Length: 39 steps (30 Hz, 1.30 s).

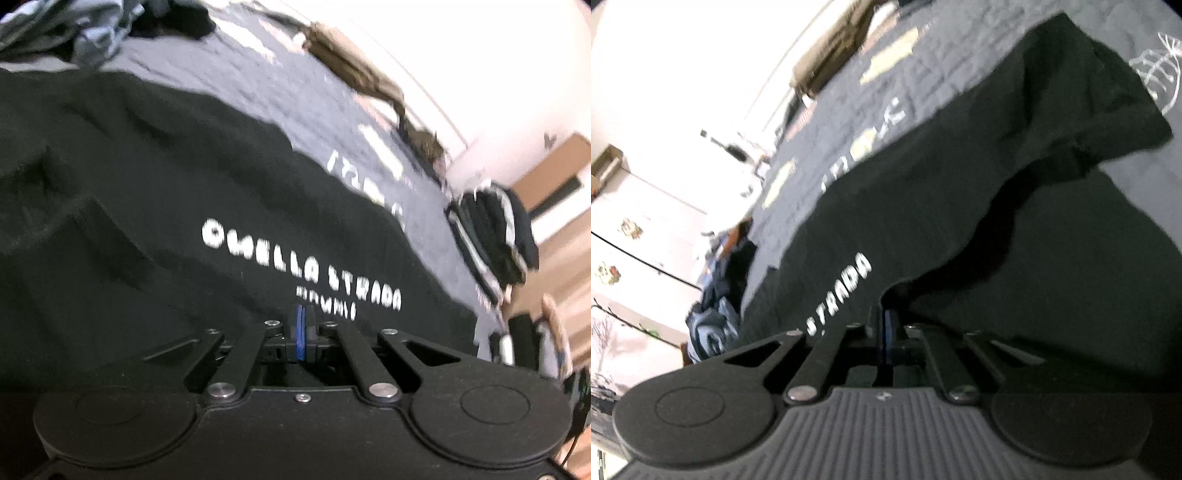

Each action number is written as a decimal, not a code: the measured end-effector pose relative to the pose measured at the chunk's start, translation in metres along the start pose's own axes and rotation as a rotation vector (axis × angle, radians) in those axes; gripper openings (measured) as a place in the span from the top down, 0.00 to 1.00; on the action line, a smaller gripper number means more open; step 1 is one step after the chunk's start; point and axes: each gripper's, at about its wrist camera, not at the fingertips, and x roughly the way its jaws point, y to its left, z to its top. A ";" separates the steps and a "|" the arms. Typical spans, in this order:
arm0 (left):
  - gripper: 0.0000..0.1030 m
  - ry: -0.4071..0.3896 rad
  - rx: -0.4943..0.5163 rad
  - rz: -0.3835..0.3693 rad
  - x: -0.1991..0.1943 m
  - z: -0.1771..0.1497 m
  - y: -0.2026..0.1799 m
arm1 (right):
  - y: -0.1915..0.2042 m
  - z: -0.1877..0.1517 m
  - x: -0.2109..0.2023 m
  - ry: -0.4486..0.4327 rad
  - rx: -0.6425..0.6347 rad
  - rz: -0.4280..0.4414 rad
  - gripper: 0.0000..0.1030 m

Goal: Fold clothes

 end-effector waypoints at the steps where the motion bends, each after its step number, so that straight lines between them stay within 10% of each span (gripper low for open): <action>1: 1.00 -0.019 -0.008 -0.001 -0.002 0.002 0.000 | 0.001 0.001 -0.002 -0.021 0.002 0.007 0.99; 12: 0.99 -0.034 0.053 0.007 -0.011 0.008 -0.010 | 0.002 0.009 0.002 -0.044 -0.004 -0.006 0.92; 18: 0.98 -0.076 0.090 0.017 -0.038 0.015 -0.003 | 0.011 0.009 -0.008 -0.037 -0.061 0.010 0.65; 26: 0.73 -0.136 0.153 0.052 -0.084 0.017 0.007 | 0.036 0.001 -0.022 -0.002 -0.156 0.068 0.57; 39: 0.73 -0.113 0.217 0.107 -0.149 -0.023 0.026 | 0.086 -0.058 -0.038 0.111 -0.263 0.131 0.52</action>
